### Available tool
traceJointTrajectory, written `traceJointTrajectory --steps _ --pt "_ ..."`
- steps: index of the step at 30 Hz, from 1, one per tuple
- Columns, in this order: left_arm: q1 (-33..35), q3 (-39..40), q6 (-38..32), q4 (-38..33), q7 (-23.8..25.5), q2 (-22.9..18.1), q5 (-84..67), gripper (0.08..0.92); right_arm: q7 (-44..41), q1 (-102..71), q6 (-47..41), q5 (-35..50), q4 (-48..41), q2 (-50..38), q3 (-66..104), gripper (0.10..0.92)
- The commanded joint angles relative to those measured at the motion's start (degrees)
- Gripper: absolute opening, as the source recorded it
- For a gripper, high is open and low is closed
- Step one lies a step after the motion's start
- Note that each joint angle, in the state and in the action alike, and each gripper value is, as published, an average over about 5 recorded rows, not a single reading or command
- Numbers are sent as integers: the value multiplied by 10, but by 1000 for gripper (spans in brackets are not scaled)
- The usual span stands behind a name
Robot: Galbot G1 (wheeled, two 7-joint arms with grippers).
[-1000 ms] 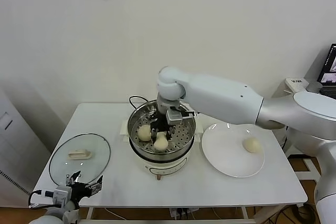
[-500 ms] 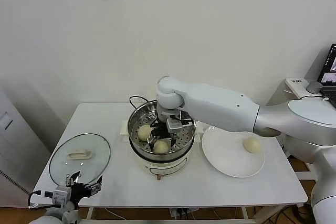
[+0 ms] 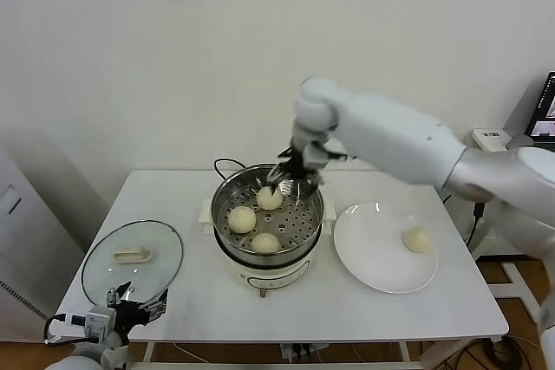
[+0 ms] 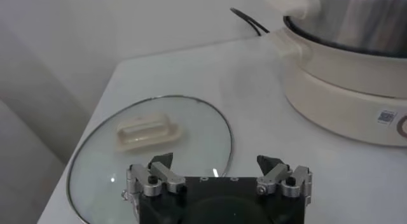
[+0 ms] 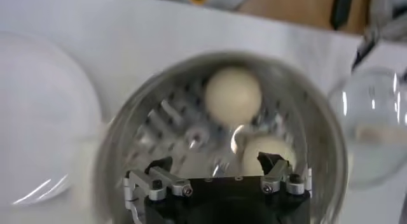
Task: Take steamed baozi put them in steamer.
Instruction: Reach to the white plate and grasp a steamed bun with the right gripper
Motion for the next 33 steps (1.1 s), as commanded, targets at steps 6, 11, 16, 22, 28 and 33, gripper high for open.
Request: traceJointTrajectory --steps 6,11,16,22,28,33 --pt "3 -8 1 -4 -1 0 -3 823 -22 25 -265 155 -183 -134 -47 823" --pt "2 -8 4 -6 -1 -1 -3 823 -28 -13 -271 149 -220 -153 -35 823" --pt "0 -8 6 -9 -1 -3 -3 823 -28 -60 -267 130 -241 -160 -10 823" --pt "0 -8 6 -9 -2 -4 -2 823 -21 -132 -259 77 -273 -153 45 823" --pt "1 -8 6 -8 -2 -2 -2 823 -5 -188 -251 17 -307 -144 99 823" --pt "-1 -5 7 -8 -2 -3 -2 823 9 -214 -244 -26 -325 -136 137 823"
